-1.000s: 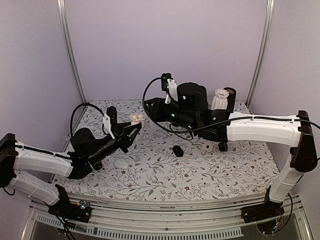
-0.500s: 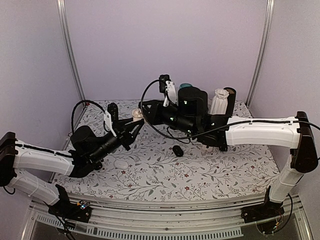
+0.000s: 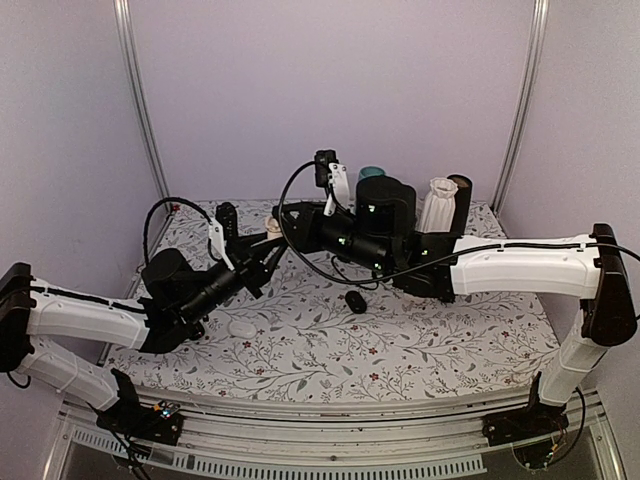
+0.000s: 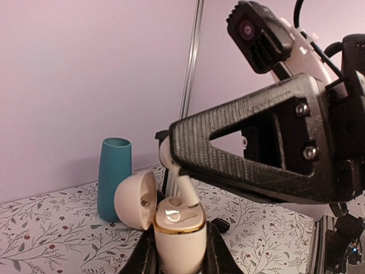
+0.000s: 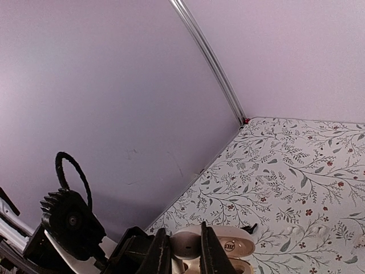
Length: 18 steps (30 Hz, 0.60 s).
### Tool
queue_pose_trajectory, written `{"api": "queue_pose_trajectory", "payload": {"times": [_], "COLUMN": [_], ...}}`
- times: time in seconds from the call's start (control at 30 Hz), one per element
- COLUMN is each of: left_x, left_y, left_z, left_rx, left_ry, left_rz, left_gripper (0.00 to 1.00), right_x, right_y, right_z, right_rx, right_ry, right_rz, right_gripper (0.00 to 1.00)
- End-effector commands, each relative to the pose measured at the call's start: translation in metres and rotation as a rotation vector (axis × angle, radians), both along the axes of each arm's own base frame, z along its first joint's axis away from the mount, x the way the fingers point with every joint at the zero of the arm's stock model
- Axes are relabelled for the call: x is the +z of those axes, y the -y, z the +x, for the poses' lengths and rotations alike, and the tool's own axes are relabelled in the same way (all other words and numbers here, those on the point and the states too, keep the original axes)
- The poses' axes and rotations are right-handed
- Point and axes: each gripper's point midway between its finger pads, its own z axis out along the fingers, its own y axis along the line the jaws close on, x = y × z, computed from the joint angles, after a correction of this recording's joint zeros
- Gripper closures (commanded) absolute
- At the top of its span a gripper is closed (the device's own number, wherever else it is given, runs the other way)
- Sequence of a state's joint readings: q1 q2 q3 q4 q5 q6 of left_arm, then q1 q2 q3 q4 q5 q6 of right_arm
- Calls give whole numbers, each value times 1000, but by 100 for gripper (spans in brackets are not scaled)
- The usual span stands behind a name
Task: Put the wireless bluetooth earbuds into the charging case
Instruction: Place the left earbud in the left side groove of the charging case.
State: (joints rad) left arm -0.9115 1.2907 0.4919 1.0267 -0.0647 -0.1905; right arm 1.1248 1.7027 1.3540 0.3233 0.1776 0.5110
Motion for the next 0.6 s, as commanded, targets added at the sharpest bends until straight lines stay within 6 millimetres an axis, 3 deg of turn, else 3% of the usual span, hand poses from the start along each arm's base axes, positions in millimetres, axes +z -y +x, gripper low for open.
{"api": "queue_pose_trajectory", "payload": {"times": [0.0,0.57], "left_x": [14,14], "left_y": [6,2], "left_z": [-4,-10], "left_rx": [-15,-12], "left_ry": [34,59], "left_rz": [-20,11], "left_gripper": [100,100], "right_x": [10,-1], "right_y": [-3,-13], "right_z": [-5,-11], "right_rx": [18,68], "right_ry": [26,30], "right_rz": [24,-5], "right_gripper": [87,87]}}
